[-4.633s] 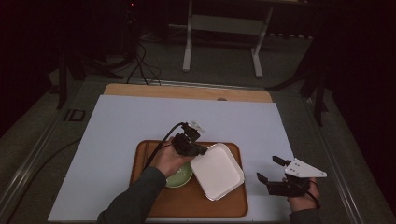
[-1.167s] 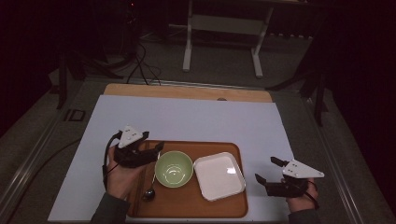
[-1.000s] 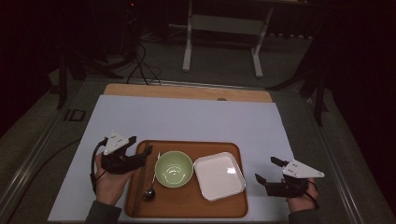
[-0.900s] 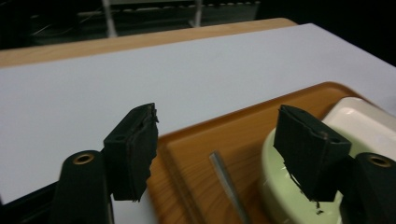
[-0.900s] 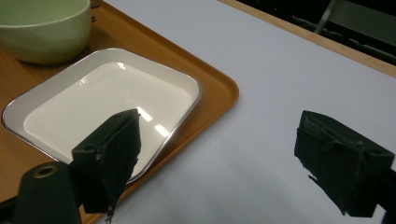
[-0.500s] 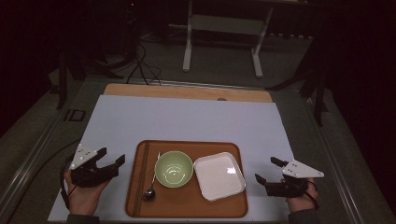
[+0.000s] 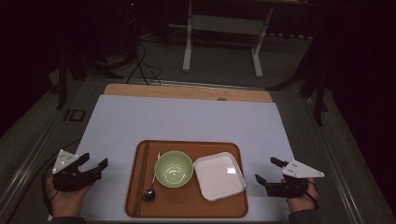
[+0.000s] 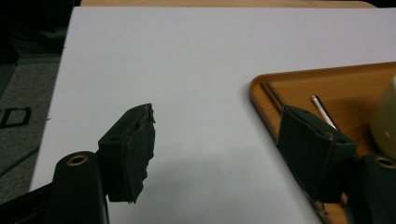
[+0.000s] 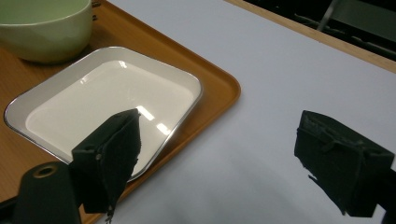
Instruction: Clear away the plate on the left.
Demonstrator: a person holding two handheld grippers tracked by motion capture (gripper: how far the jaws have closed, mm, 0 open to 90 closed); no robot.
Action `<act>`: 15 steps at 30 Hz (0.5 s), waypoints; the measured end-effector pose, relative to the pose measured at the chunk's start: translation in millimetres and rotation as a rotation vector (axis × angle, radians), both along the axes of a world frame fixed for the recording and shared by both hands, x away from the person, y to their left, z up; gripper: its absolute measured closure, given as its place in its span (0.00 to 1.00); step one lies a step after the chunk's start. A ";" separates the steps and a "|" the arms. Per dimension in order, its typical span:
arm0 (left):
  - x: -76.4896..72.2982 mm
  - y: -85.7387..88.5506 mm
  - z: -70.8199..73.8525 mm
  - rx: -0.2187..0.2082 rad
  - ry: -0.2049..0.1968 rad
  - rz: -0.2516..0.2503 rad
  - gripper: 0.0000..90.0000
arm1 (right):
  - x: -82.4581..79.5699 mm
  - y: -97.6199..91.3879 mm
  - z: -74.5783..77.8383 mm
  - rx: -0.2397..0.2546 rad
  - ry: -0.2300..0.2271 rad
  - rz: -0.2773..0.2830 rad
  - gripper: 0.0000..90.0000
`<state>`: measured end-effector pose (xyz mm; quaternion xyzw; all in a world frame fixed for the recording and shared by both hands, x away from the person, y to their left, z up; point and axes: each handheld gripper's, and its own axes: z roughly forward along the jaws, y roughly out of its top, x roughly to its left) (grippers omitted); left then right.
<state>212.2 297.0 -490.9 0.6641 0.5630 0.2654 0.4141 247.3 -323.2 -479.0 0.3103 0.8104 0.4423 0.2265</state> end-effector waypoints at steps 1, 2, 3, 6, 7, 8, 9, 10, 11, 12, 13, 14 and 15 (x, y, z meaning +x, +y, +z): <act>0.3 0.6 0.0 0.002 -0.002 0.000 0.32 | 0.3 -0.4 -0.2 0.002 0.002 -0.002 0.16; 0.3 0.6 0.0 0.002 -0.002 0.000 0.32 | 0.4 -0.6 -0.3 0.001 0.003 -0.004 0.16; 0.7 1.1 0.0 0.000 -0.004 0.001 0.32 | 0.4 -0.6 -0.3 0.001 0.003 -0.004 0.16; 2.0 2.8 0.1 -0.017 -0.006 -0.003 0.33 | 0.6 -0.3 0.0 -0.002 0.002 -0.004 0.16; 2.6 3.0 0.0 -0.019 -0.006 -0.005 0.33 | 0.7 -0.3 0.0 -0.001 0.002 -0.004 0.16; 3.1 3.1 0.0 -0.019 -0.006 -0.008 0.33 | 0.8 -0.4 0.0 -0.003 0.002 -0.005 0.16; 3.9 3.1 0.1 -0.022 -0.007 -0.008 0.33 | 0.9 -0.5 0.0 -0.003 0.002 -0.005 0.16; 5.1 2.6 0.1 -0.027 -0.010 -0.008 0.33 | 1.2 -0.5 -0.1 -0.002 0.001 -0.005 0.16; 6.7 2.1 -0.3 -0.028 -0.011 -0.011 0.33 | 1.4 -0.5 -0.1 -0.003 0.001 -0.005 0.16; 6.7 2.1 -0.3 -0.028 -0.011 -0.011 0.33 | 1.4 -0.5 -0.1 -0.003 0.001 -0.005 0.16; 9.9 -0.5 -1.2 -0.027 -0.008 -0.013 0.33 | 2.0 -0.3 -0.5 -0.004 0.002 -0.004 0.16; 11.2 -2.1 -1.4 -0.026 -0.006 -0.015 0.33 | 2.1 -0.2 -0.6 -0.007 0.002 -0.004 0.16; 12.1 -3.8 -1.6 -0.026 -0.005 -0.021 0.33 | 2.1 -0.1 -0.7 -0.007 0.003 -0.004 0.16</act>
